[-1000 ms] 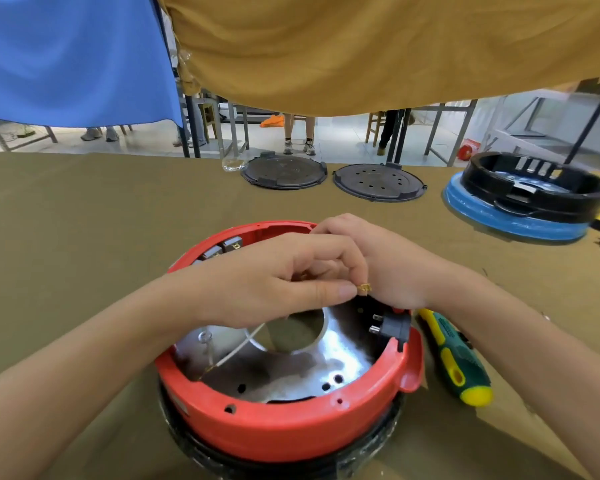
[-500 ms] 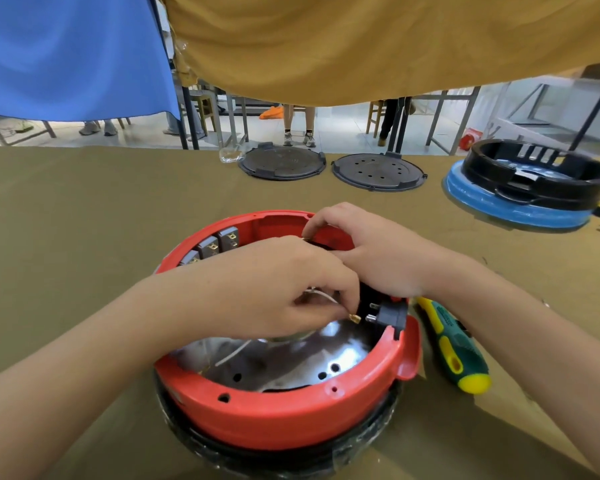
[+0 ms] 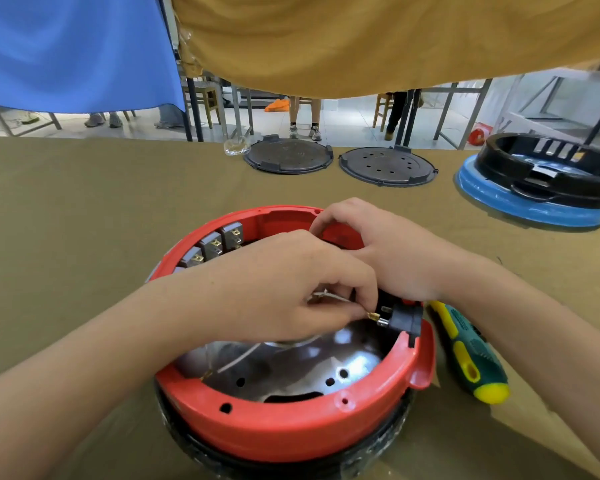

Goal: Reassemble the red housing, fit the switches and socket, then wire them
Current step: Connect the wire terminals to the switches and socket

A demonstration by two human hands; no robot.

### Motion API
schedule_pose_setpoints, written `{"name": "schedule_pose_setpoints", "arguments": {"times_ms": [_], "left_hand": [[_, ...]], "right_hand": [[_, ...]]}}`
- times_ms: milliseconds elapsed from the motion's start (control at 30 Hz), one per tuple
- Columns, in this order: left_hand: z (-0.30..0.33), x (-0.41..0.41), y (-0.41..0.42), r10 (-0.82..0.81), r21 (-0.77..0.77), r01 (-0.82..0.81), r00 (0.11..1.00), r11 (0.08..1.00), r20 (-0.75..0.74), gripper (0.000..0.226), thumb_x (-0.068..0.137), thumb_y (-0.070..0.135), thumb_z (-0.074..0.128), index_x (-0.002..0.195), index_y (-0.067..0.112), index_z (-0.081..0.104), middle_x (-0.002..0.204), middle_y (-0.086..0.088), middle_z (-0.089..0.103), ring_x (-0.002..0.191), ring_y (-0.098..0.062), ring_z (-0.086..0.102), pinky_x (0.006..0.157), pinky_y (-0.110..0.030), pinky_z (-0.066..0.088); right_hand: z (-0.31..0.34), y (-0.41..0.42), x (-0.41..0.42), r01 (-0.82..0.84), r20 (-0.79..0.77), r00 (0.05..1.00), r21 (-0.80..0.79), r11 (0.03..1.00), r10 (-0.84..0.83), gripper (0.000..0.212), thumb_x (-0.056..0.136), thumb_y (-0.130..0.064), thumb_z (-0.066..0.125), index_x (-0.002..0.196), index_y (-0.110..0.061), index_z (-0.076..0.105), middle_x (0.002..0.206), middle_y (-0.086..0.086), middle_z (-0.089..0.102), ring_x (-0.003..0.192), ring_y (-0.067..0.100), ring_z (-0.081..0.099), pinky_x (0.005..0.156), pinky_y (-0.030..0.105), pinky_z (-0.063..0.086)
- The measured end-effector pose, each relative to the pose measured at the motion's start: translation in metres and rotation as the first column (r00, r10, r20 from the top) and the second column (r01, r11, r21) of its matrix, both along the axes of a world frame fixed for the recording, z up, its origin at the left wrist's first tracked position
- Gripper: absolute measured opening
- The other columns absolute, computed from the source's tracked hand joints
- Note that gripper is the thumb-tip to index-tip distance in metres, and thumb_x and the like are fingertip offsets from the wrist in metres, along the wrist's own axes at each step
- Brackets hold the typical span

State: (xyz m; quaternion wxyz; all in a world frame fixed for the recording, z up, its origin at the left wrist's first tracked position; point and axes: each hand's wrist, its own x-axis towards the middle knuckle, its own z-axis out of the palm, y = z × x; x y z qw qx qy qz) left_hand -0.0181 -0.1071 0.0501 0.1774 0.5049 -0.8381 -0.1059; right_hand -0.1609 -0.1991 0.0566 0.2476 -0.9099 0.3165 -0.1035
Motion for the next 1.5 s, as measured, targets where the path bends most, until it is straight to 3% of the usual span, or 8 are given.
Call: {"name": "schedule_pose_setpoints", "arguments": {"times_ms": [433, 533, 600, 667, 767, 1033, 1267, 1500], "left_hand": [[0.008, -0.008, 0.005, -0.002, 0.022, 0.000, 0.998, 1.000, 0.063, 0.016, 0.095, 0.025, 0.061, 0.095, 0.014, 0.073, 0.085, -0.002, 0.069, 0.080, -0.021, 0.063, 0.078, -0.043, 0.050], [0.011, -0.009, 0.007, 0.013, 0.033, -0.016, 0.998, 0.999, 0.067, 0.018, 0.096, 0.028, 0.059, 0.098, 0.017, 0.072, 0.086, 0.007, 0.063, 0.081, -0.014, 0.058, 0.083, -0.042, 0.050], [0.013, -0.009, 0.007, 0.000, 0.019, -0.002, 0.997, 1.000, 0.074, 0.014, 0.095, 0.027, 0.060, 0.097, 0.020, 0.073, 0.083, 0.015, 0.054, 0.079, -0.005, 0.050, 0.084, -0.038, 0.050], [0.015, -0.010, 0.007, 0.019, 0.026, -0.021, 0.997, 0.999, 0.076, 0.012, 0.094, 0.028, 0.062, 0.096, 0.023, 0.072, 0.083, 0.015, 0.057, 0.078, -0.006, 0.052, 0.084, -0.038, 0.050], [0.016, -0.011, 0.008, 0.039, 0.062, -0.046, 0.994, 0.997, 0.099, 0.013, 0.094, 0.031, 0.060, 0.096, 0.025, 0.071, 0.086, 0.009, 0.066, 0.083, -0.013, 0.061, 0.083, -0.040, 0.050], [0.027, -0.018, 0.006, 0.049, 0.124, -0.063, 0.992, 0.990, 0.115, 0.015, 0.092, 0.027, 0.064, 0.095, 0.014, 0.072, 0.088, -0.003, 0.069, 0.083, -0.020, 0.062, 0.084, -0.041, 0.048], [0.025, -0.020, 0.005, 0.032, 0.133, -0.039, 0.998, 0.990, 0.053, 0.012, 0.092, 0.023, 0.065, 0.089, 0.014, 0.073, 0.082, -0.001, 0.070, 0.077, -0.017, 0.062, 0.081, -0.039, 0.048], [0.022, -0.022, 0.008, 0.027, 0.077, -0.022, 0.998, 0.997, -0.065, 0.008, 0.083, 0.011, 0.071, 0.078, 0.017, 0.074, 0.071, 0.009, 0.070, 0.067, -0.004, 0.065, 0.068, -0.017, 0.050]], "right_hand": [[-0.002, -0.002, 0.000, 0.012, 0.062, 0.998, -0.003, 1.000, -0.012, 0.026, 0.098, -0.025, 0.054, 0.123, -0.033, 0.055, 0.123, -0.007, 0.055, 0.110, 0.015, 0.054, 0.101, 0.039, 0.042], [-0.003, -0.001, 0.001, 0.022, 0.235, 0.970, 0.181, 0.983, -0.065, 0.030, 0.103, -0.019, 0.047, 0.130, -0.032, 0.048, 0.121, -0.007, 0.062, 0.108, 0.013, 0.060, 0.100, 0.037, 0.045], [-0.005, -0.001, 0.001, 0.034, 0.349, 0.923, 0.349, 0.937, -0.164, 0.032, 0.104, -0.015, 0.044, 0.133, -0.028, 0.050, 0.124, -0.007, 0.064, 0.106, 0.009, 0.063, 0.094, 0.027, 0.047], [-0.007, -0.003, 0.001, 0.079, 0.366, 0.900, 0.398, 0.914, -0.237, 0.031, 0.104, -0.016, 0.044, 0.131, -0.024, 0.055, 0.123, -0.007, 0.065, 0.102, 0.005, 0.063, 0.087, 0.018, 0.048], [-0.011, -0.005, 0.002, 0.099, 0.366, 0.894, 0.403, 0.910, -0.260, 0.029, 0.104, -0.017, 0.045, 0.129, -0.022, 0.057, 0.122, -0.007, 0.066, 0.107, 0.007, 0.063, 0.093, 0.021, 0.047], [-0.014, -0.006, 0.004, 0.095, 0.375, 0.891, 0.398, 0.913, -0.256, 0.030, 0.102, -0.016, 0.049, 0.133, -0.017, 0.053, 0.128, -0.003, 0.064, 0.114, 0.011, 0.061, 0.108, 0.038, 0.043], [-0.015, -0.008, 0.004, 0.085, 0.366, 0.900, 0.387, 0.918, -0.237, 0.032, 0.102, -0.015, 0.050, 0.134, -0.016, 0.052, 0.132, -0.003, 0.061, 0.119, 0.010, 0.058, 0.109, 0.037, 0.041], [-0.014, -0.007, 0.004, 0.094, 0.359, 0.901, 0.385, 0.918, -0.243, 0.032, 0.101, -0.016, 0.051, 0.133, -0.018, 0.052, 0.132, -0.005, 0.061, 0.116, 0.006, 0.059, 0.107, 0.030, 0.042]]}}
